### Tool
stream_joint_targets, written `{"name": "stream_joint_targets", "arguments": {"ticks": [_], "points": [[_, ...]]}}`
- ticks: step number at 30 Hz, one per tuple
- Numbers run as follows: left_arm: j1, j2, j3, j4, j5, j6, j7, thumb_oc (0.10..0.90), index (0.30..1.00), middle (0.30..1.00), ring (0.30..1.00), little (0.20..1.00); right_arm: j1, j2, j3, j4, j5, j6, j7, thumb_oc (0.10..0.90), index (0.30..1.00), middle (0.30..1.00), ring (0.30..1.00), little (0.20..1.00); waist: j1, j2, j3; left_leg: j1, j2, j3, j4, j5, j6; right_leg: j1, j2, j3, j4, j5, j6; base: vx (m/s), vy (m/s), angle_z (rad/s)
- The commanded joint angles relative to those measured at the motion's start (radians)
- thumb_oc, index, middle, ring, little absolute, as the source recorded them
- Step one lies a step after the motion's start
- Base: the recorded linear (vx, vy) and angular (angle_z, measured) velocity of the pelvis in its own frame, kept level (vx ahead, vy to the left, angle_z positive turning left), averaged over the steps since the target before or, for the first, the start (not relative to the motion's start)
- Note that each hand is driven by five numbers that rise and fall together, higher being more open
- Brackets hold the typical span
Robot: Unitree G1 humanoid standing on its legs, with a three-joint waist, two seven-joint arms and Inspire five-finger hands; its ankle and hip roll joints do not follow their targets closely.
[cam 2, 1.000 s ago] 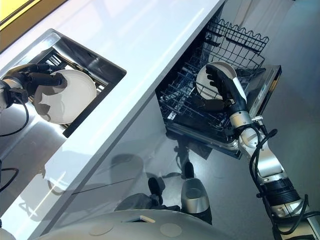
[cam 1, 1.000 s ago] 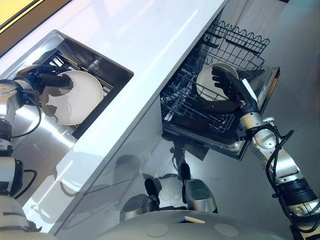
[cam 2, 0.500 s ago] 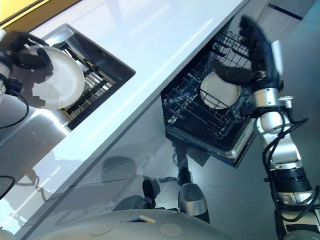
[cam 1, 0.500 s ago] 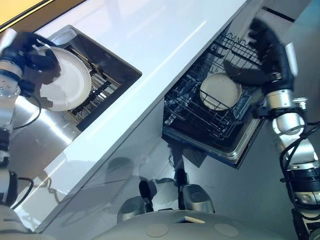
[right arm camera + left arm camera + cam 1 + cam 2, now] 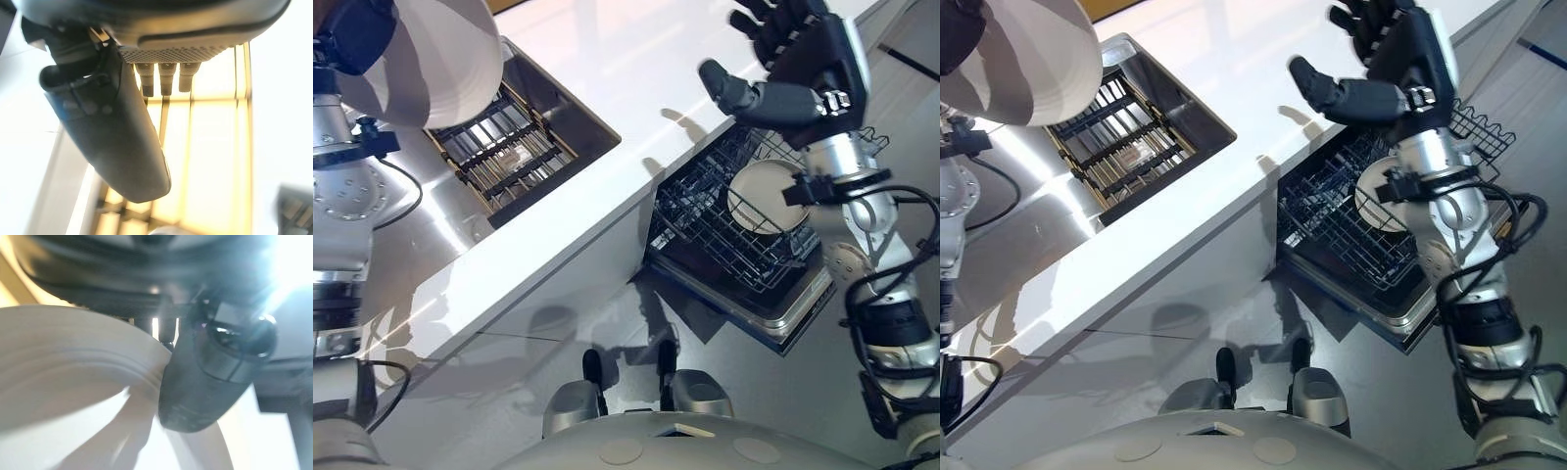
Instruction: Pick up plates and place into dishwasher.
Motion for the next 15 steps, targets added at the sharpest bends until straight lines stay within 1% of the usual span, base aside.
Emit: {"name": "stream_joint_targets", "arguments": {"ticks": [1,4,7,15], "points": [[-0.138,0.024,-0.050,-0.065,0.068,-0.086,0.108,0.100,0.300,0.300,0.300,0.200,-0.104,0.052,0.036,-0.092,0.151,-0.034,0.026,0.800,0.900,0.900,0.900,0.900,-0.001,0.015,-0.191,-0.017,-0.036,0.057,0.007,-0.062,-0.004,-0.023,0.058,-0.029,0.148,-0.162,0.036,-0.01,-0.039,0.22],[-0.176,0.001,-0.104,-0.093,0.080,-0.085,0.103,0.100,0.300,0.300,0.300,0.200,-0.119,0.108,0.064,-0.091,0.162,-0.023,0.013,0.800,0.900,0.900,0.900,0.900,0.000,0.014,-0.199,-0.018,-0.033,0.056,0.005,-0.059,-0.008,-0.022,0.058,-0.033,0.138,-0.153,0.037,-0.01,-0.035,0.17],[-0.201,-0.028,-0.155,-0.123,0.070,-0.076,0.083,0.100,0.300,0.300,0.300,0.200,-0.134,0.150,0.091,-0.083,0.151,0.005,0.002,0.800,0.900,0.900,0.900,0.900,0.002,0.013,-0.206,-0.020,-0.031,0.057,0.005,-0.055,-0.010,-0.023,0.056,-0.032,0.134,-0.146,0.041,0.00,-0.008,0.03],[-0.196,-0.091,-0.228,-0.170,0.063,-0.083,0.038,0.100,0.300,0.300,0.300,0.200,-0.157,0.203,0.155,-0.050,0.171,0.093,0.001,0.800,0.900,0.900,0.900,0.900,0.008,0.008,-0.214,-0.018,-0.030,0.052,0.004,-0.052,-0.005,-0.028,0.055,-0.027,0.136,-0.140,0.043,0.00,0.000,0.00]]}}
